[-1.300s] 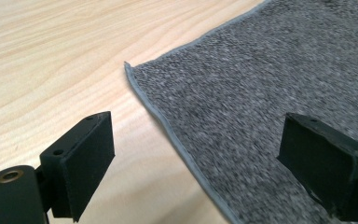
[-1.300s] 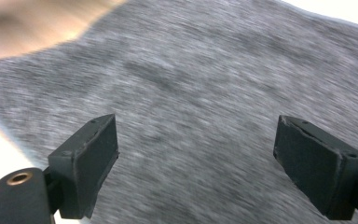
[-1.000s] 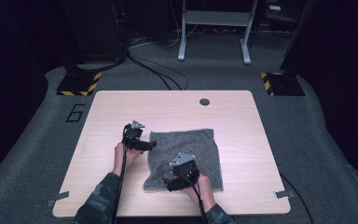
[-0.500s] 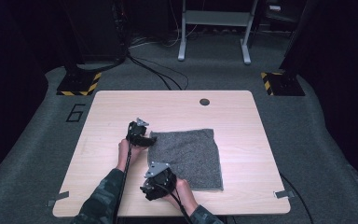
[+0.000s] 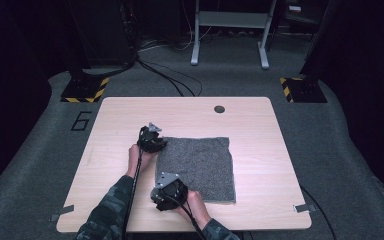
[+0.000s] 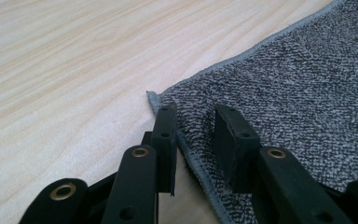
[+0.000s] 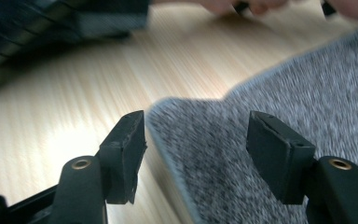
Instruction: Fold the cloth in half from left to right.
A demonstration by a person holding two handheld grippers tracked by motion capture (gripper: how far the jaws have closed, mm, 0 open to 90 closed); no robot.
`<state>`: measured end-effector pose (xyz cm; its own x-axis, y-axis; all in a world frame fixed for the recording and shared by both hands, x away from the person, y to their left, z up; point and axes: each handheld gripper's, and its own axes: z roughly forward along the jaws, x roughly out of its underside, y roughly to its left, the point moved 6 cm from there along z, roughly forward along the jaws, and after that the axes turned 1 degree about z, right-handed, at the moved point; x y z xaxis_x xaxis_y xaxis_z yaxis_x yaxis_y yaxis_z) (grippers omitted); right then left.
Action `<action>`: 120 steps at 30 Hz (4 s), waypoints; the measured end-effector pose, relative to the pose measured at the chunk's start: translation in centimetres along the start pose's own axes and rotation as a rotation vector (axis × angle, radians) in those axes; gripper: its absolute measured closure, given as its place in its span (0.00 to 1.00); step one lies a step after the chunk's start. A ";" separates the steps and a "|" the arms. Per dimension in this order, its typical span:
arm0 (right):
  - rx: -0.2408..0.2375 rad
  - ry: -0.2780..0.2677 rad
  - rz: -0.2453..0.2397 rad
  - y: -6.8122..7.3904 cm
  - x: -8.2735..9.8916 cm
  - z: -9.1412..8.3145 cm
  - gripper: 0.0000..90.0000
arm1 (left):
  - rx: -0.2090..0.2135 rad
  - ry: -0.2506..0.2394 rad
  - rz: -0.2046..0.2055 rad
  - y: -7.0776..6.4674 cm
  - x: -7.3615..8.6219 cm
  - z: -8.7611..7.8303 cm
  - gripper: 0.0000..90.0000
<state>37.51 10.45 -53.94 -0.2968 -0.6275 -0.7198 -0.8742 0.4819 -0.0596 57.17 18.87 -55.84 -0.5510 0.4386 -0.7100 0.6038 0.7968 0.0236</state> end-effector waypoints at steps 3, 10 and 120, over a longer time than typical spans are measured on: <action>-0.002 0.003 -0.028 0.6 -0.6 0.4 0.44 | -0.002 0.000 0.000 0.0 -0.1 0.1 0.78; 0.016 0.067 -0.025 1.1 -0.2 2.9 0.62 | 0.004 -0.015 -0.005 0.0 0.0 0.1 0.79; 0.274 -0.296 0.288 -2.9 4.6 -7.5 0.96 | -0.031 -0.091 0.047 -8.5 -9.4 2.6 0.95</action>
<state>35.77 1.62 -51.88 -0.3547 -0.2643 -0.8968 -0.6276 0.7783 0.0189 58.70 6.87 -51.21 -0.4667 0.4376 -0.7686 0.6090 0.7892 0.0795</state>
